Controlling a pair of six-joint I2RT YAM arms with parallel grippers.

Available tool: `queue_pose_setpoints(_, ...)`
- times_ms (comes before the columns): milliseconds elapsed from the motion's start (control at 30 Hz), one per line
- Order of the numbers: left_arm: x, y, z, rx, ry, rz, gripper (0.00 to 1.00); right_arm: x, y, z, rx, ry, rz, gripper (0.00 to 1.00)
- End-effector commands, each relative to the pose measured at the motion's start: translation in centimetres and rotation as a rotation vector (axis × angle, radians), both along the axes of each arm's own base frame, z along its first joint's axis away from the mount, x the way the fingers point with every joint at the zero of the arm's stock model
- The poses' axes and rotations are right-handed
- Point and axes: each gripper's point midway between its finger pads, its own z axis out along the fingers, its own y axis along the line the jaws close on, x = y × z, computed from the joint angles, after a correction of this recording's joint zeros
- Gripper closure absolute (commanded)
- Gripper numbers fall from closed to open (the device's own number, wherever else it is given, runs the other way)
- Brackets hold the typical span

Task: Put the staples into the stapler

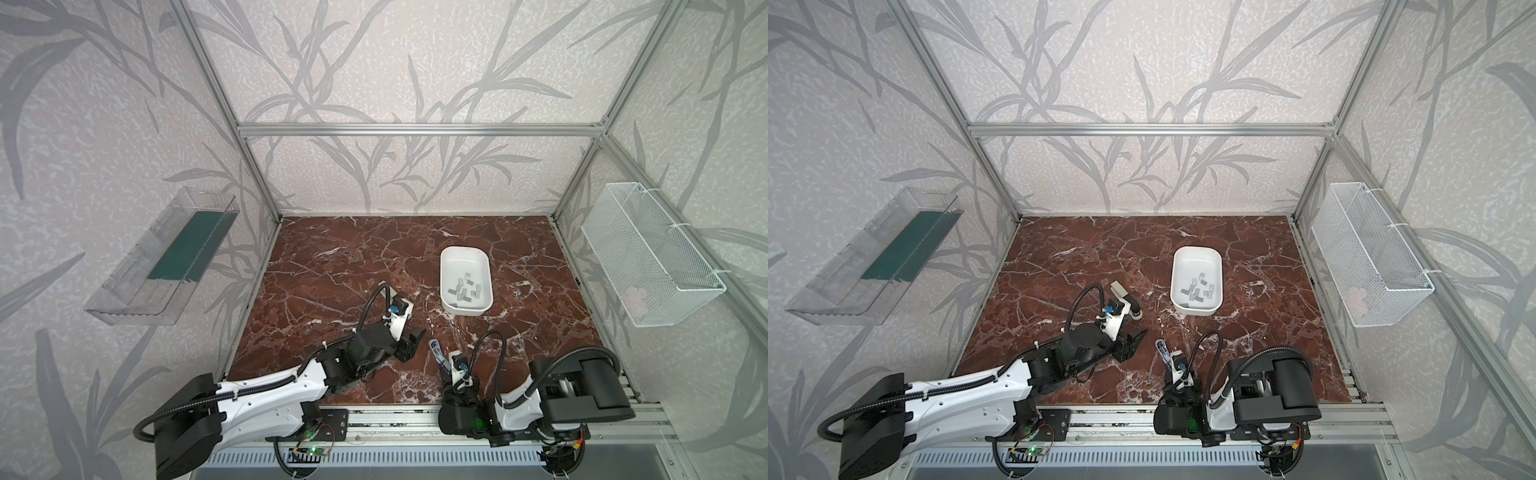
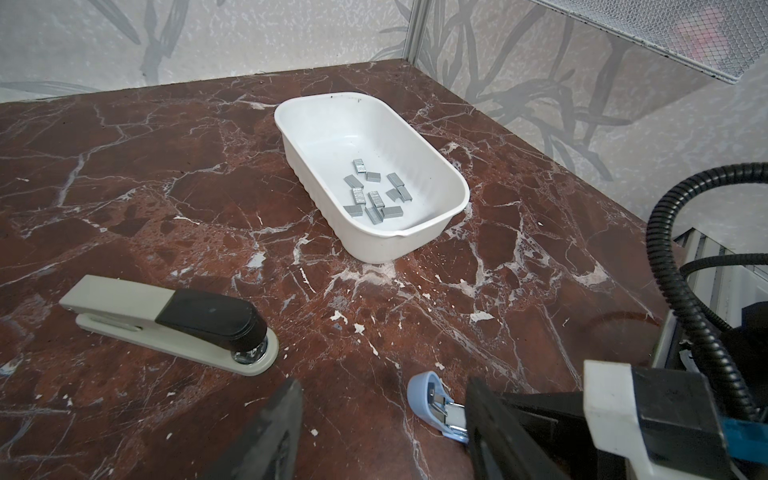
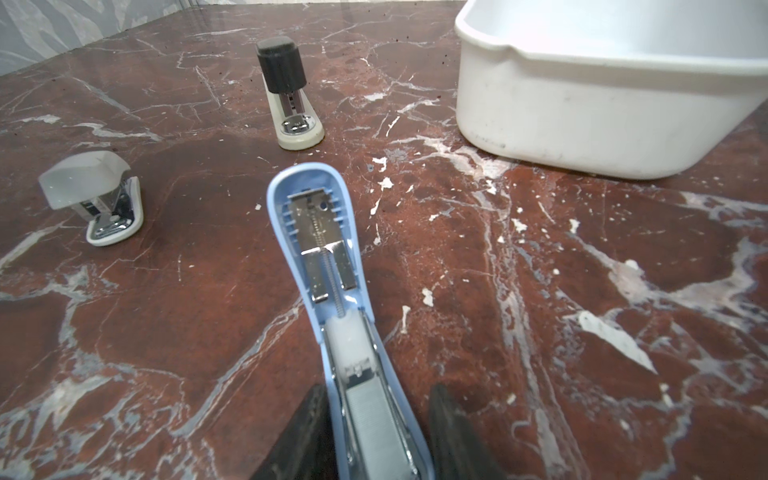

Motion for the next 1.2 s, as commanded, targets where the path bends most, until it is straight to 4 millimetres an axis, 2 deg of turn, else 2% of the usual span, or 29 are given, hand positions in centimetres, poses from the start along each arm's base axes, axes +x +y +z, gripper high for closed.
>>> queue_pose_setpoints(0,0.2,-0.1,0.5,-0.011,-0.017,0.004,0.36,-1.8,-2.9,-5.3,-0.206,0.157,0.112,0.58)
queue_pose_setpoints(233,0.4,0.0,-0.3,-0.007,-0.005,0.011,0.37,-2.1,-1.9,-5.3,-0.213,0.154,0.166,0.59)
queue_pose_setpoints(433,1.1,-0.1,-2.0,-0.036,0.084,0.021,0.36,-2.4,-1.1,-5.7,-0.203,0.165,0.2,0.67)
queue_pose_setpoints(700,1.6,-1.1,-3.8,-0.058,0.17,0.01,0.36,-2.8,-0.4,-6.0,-0.194,0.178,0.235,0.69)
queue_pose_setpoints(1067,1.6,-5.0,-6.9,-0.205,0.322,-0.05,0.38,-2.6,-0.3,-5.8,-0.184,0.171,0.217,0.7)
queue_pose_setpoints(1167,1.5,-6.0,-6.8,-0.27,0.337,-0.078,0.37,-2.7,-0.3,-5.9,-0.183,0.172,0.216,0.7)
